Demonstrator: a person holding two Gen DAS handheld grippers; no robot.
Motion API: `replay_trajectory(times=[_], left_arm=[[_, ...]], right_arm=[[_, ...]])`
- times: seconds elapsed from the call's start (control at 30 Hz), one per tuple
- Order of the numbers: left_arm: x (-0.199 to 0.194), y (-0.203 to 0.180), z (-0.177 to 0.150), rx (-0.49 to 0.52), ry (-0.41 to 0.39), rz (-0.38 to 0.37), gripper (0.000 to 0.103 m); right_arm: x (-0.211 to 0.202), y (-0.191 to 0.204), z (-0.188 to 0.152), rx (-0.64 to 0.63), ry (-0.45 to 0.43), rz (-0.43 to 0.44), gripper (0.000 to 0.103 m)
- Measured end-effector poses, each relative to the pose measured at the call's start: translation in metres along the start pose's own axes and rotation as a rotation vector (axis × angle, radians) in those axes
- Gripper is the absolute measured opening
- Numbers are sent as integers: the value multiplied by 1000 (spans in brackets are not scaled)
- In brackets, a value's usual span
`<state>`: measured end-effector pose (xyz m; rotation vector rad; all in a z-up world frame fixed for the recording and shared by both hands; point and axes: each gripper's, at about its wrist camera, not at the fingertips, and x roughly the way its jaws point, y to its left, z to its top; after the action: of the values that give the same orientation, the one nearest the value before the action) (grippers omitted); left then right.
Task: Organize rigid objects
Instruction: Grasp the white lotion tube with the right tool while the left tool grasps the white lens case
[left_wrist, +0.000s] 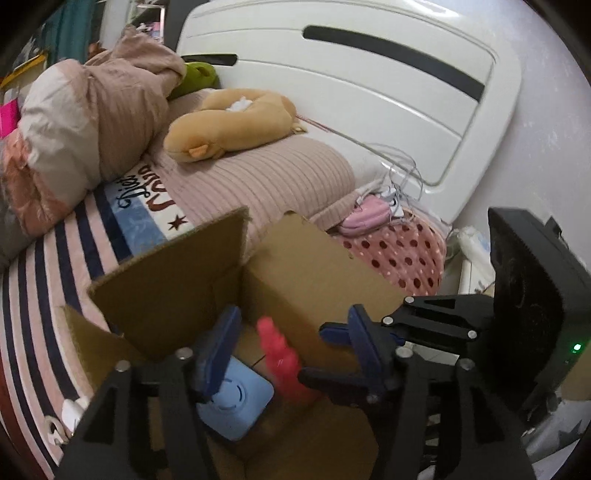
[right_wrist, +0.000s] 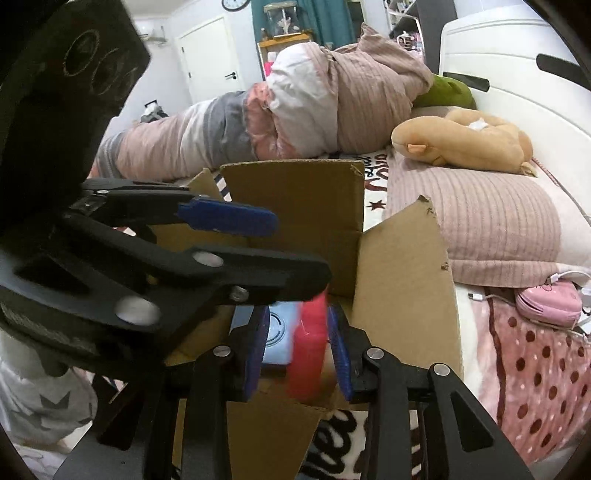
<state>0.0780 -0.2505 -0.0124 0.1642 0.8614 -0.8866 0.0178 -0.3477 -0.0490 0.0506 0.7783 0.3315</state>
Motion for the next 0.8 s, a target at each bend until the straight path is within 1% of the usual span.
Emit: replay_trajectory(times=[0.03,0.07,0.17,0.23,0.3,0.37,0.4,0.47,0.57,0.6,0.7,0.8], left_arm=[[-6,2,-1,-7,-11,4,59],[-10,4,-1,-11,-20,6,59],[-32,11,-3,-24,-65,14,62],[-51,19,-7,-40,-98,39,63],[-75,31,-15,-68,-136,74,64],[-95,45,-22,-96,-170,109,69],[-108,53,-28,-114,-191,138,69],[-130,71,-42,-150,-222,190,70],[-155,98,-69,-200,-244,262,70],[-163,109,-81,-222,-248,291,70],[-178,137,-112,-283,-248,344,70],[-179,162,-147,-339,-225,385,70]], right_arm=[[-1,0,0,-1,-2,-2,34],[-3,2,0,-6,-4,-4,35],[-8,9,0,-17,-9,-15,36],[-14,16,3,-27,-26,-16,36],[-20,28,10,-45,-52,9,37],[-25,43,16,-68,-77,48,37],[-28,54,20,-87,-92,73,37],[-29,78,27,-122,-112,128,37],[-20,112,37,-159,-108,187,37],[-13,127,39,-175,-100,206,37],[6,163,42,-210,-64,256,37],[32,195,40,-229,-5,309,37]])
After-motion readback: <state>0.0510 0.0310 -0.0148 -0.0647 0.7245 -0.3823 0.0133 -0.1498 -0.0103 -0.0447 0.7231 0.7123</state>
